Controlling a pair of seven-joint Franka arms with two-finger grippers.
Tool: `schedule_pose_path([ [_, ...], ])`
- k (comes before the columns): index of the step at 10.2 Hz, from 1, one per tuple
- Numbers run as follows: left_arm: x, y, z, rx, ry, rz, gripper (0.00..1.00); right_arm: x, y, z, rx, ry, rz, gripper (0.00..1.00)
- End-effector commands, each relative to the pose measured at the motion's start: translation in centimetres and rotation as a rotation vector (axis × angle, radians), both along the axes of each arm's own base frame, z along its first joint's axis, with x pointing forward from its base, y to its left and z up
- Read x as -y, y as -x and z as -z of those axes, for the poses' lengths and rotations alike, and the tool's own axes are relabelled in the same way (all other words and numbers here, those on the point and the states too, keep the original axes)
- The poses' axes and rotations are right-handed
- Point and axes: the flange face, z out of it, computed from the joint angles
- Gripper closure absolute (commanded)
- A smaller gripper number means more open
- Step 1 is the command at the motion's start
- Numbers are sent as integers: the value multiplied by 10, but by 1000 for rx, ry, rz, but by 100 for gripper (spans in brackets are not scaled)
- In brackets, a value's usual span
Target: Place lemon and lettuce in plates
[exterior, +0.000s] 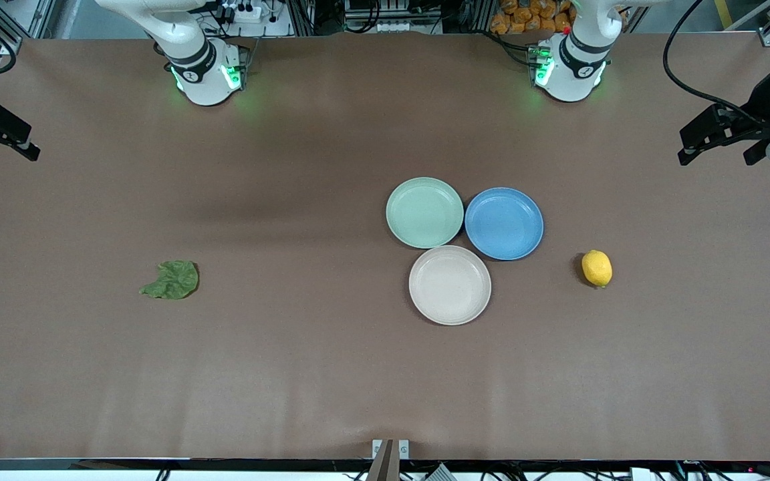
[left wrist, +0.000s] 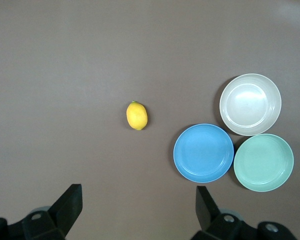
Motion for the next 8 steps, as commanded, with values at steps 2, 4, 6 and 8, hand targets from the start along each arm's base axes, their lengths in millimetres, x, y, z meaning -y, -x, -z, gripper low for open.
schedule_pose_path([
  [2,-1,7,-3,-27,15,46,0,-2,1,6,-22,9,-23,0],
  [4,-4,4,-1,-32,20,46,0,3,2,8,-33,8,-16,0],
  [6,-5,-3,10,-52,23,43,0,5,-1,16,-45,8,-11,0],
  [8,-4,-12,26,-81,17,46,0,11,-13,52,-75,7,2,0],
])
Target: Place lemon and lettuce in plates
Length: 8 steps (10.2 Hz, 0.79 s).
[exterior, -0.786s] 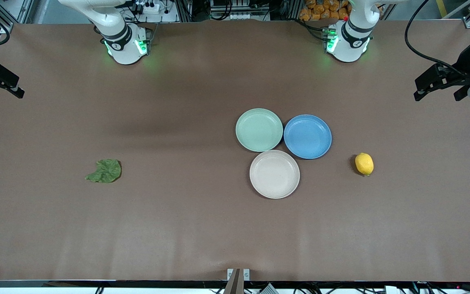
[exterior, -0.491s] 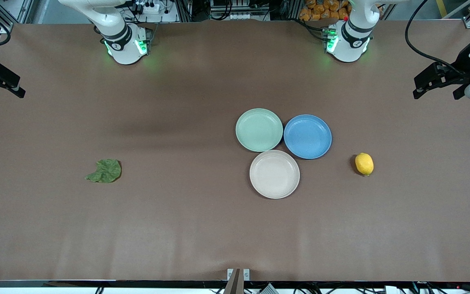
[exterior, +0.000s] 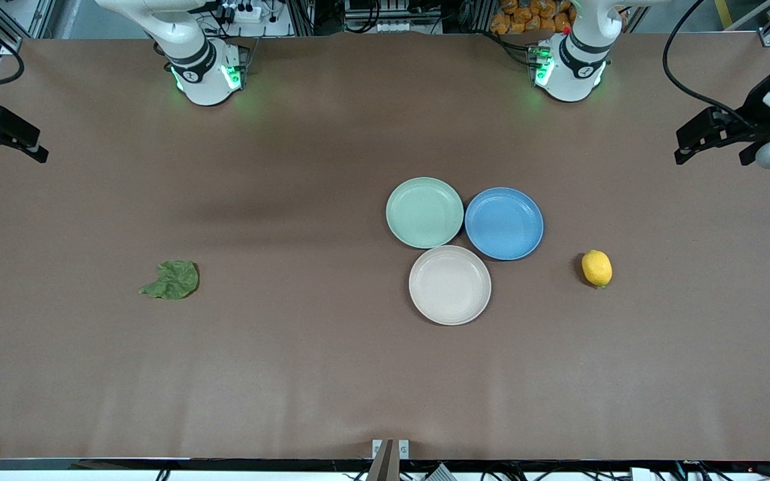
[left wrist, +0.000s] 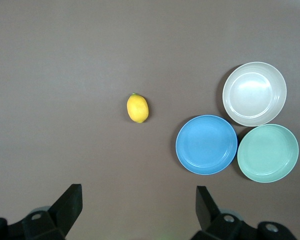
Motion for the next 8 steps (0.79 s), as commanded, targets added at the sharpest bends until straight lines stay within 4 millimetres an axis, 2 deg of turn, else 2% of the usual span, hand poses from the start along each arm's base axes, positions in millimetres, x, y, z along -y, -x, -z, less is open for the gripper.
schedule_pose_path([
  [1,1,-13,21,-51,20,27,0,11,-19,53,-40,11,7,0],
  [5,7,-31,53,-88,21,27,0,7,-67,181,-138,17,1,0],
  [7,13,-49,85,-112,27,32,0,5,-71,242,-91,21,4,0],
  [8,26,-53,96,-123,24,51,0,4,-75,269,-94,26,3,0],
])
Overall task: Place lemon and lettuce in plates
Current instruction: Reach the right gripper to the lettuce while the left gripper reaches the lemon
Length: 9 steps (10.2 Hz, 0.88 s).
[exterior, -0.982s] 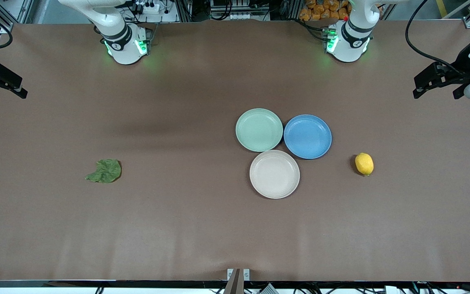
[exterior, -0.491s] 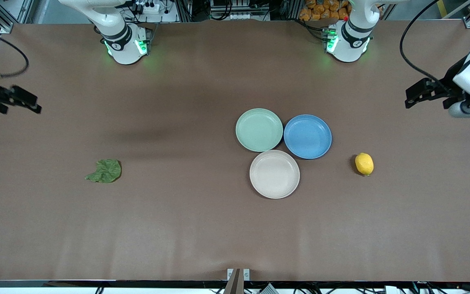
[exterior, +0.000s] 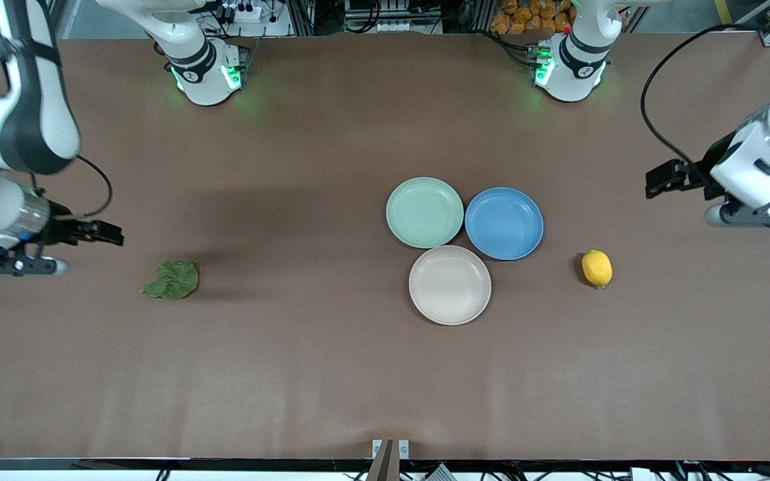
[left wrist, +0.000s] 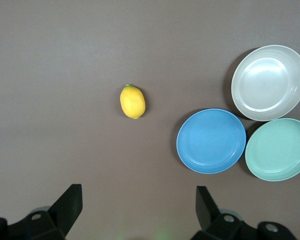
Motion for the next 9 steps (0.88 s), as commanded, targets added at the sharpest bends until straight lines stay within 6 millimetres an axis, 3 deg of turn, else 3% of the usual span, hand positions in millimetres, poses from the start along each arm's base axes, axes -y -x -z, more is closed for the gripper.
schedule_pose_path([
  [1,16,-12,18,-8,31,35,0,0,-3,51,7,3,-9,0],
  [3,17,-18,31,-26,26,39,0,-16,-2,95,52,13,-30,0],
  [5,12,-23,34,-7,19,21,0,-13,-1,138,64,20,-33,0],
  [6,10,-34,57,-25,17,16,0,-11,1,157,87,26,-30,0],
  [7,9,-36,66,-33,12,18,0,-10,1,175,113,32,-31,0],
  [9,3,-42,114,-110,-8,34,0,-9,2,200,131,38,-33,5],
])
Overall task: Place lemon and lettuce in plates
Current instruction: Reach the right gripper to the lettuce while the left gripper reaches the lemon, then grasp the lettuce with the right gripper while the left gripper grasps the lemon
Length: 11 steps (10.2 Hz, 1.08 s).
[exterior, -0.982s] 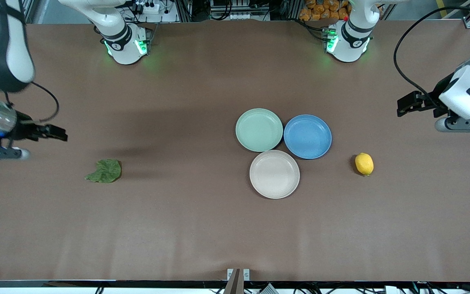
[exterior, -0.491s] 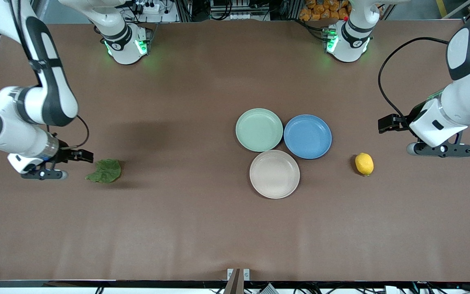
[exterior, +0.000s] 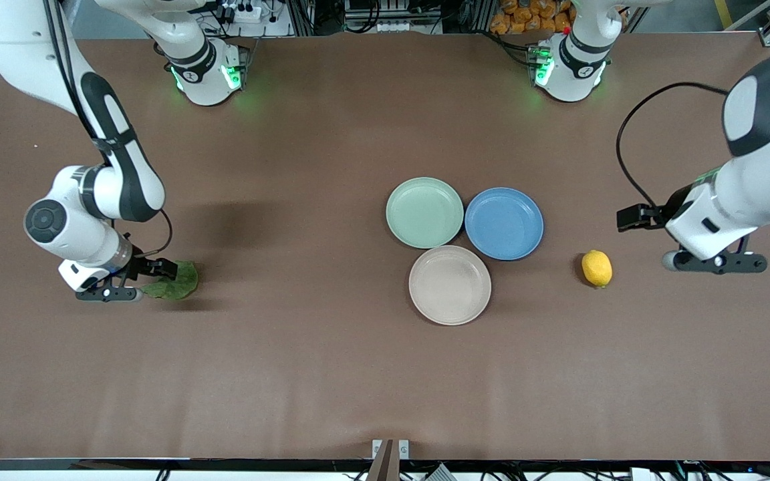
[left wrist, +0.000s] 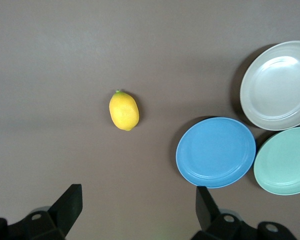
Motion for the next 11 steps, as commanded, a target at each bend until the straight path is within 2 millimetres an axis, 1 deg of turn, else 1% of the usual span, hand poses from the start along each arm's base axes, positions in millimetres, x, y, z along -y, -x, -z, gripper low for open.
schedule_pose_path([
  [1,-4,-12,47,-52,-29,38,0,3,1,24,26,5,-9,16],
  [2,-5,-15,69,-73,-37,39,0,2,1,33,33,9,-24,36],
  [3,-7,-14,93,-76,-46,43,0,1,1,31,34,9,-36,60],
  [4,-7,-11,114,-72,-56,51,0,-1,-1,24,39,9,-49,92],
  [5,-8,-9,134,-68,-54,52,0,-3,-3,14,47,6,-43,100],
  [6,-8,-9,157,-92,-57,52,0,-6,-6,-4,29,0,-39,100],
  [7,-11,-9,178,-122,-84,66,0,-8,-11,-29,-1,-7,-34,100],
  [8,-14,-9,196,-144,-105,78,0,-13,-14,-56,-54,-16,-15,100],
  [9,-21,-10,208,-152,-116,77,0,-25,-19,-86,-90,-23,-3,100],
  [10,-37,-14,225,-151,-111,53,0,-47,-21,-114,-123,-35,24,100],
  [11,-41,-15,237,-152,-116,53,0,-77,-22,-139,-157,-52,71,100],
])
